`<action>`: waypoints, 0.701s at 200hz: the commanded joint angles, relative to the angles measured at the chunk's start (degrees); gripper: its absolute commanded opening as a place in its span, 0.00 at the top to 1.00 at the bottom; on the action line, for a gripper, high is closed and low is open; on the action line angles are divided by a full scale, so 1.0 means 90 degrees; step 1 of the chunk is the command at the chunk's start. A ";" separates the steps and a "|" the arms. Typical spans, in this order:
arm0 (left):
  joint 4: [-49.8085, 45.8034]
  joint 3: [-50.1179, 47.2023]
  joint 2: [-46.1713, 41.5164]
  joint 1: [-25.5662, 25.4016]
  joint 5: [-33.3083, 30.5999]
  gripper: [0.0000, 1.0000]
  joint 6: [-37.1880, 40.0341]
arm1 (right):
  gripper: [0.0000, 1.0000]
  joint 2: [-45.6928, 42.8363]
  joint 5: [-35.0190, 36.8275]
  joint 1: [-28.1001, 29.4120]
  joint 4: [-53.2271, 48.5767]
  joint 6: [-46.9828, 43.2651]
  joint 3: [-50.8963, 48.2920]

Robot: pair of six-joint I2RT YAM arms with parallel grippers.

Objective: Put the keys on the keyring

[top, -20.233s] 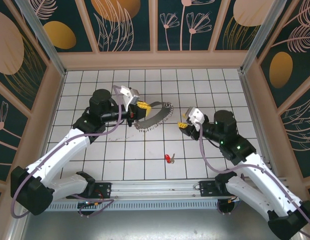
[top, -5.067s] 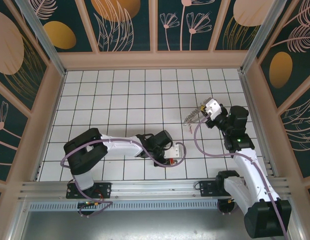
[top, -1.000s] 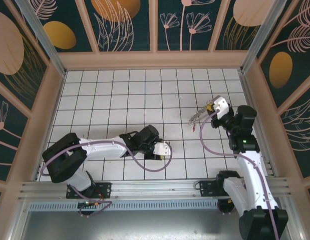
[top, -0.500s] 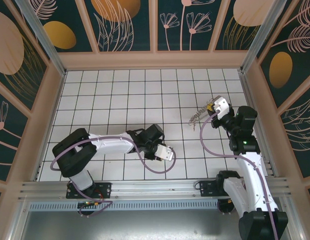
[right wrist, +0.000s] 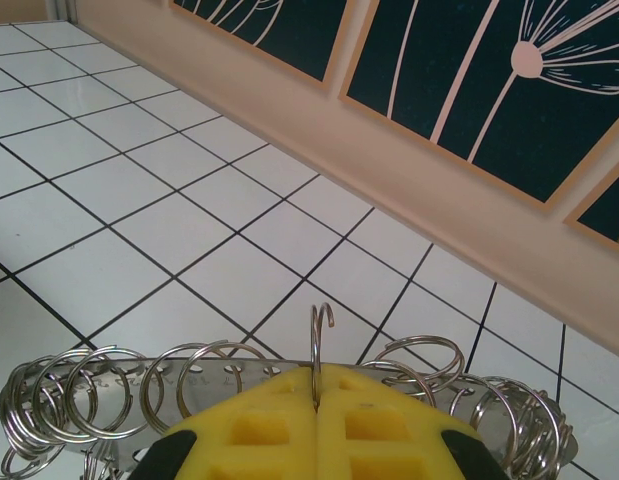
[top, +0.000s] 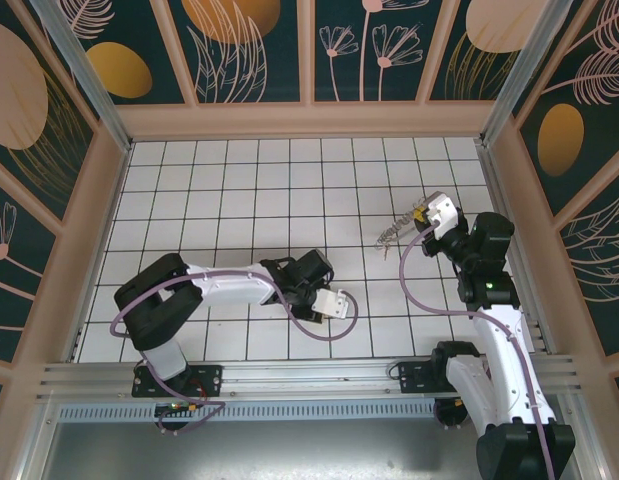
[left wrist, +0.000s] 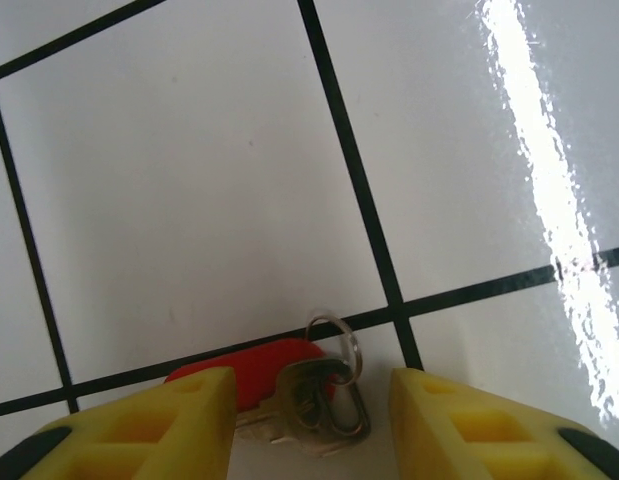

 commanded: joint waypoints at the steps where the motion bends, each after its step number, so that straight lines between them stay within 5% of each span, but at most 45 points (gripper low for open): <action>1: -0.0210 0.0175 0.0287 -0.0123 -0.0193 0.57 -0.0254 | 1.00 -0.0138 -0.0172 -0.0048 0.0216 0.0051 0.0010; 96: -0.0272 0.0123 0.0231 -0.0238 -0.0449 0.82 -0.0296 | 1.00 -0.0201 -0.0114 -0.0042 0.0263 0.0032 -0.0046; 140: -0.0241 0.0096 -0.0002 -0.0092 -0.0429 0.80 -0.0290 | 1.00 -0.0211 -0.0123 -0.0050 0.0263 0.0018 -0.0056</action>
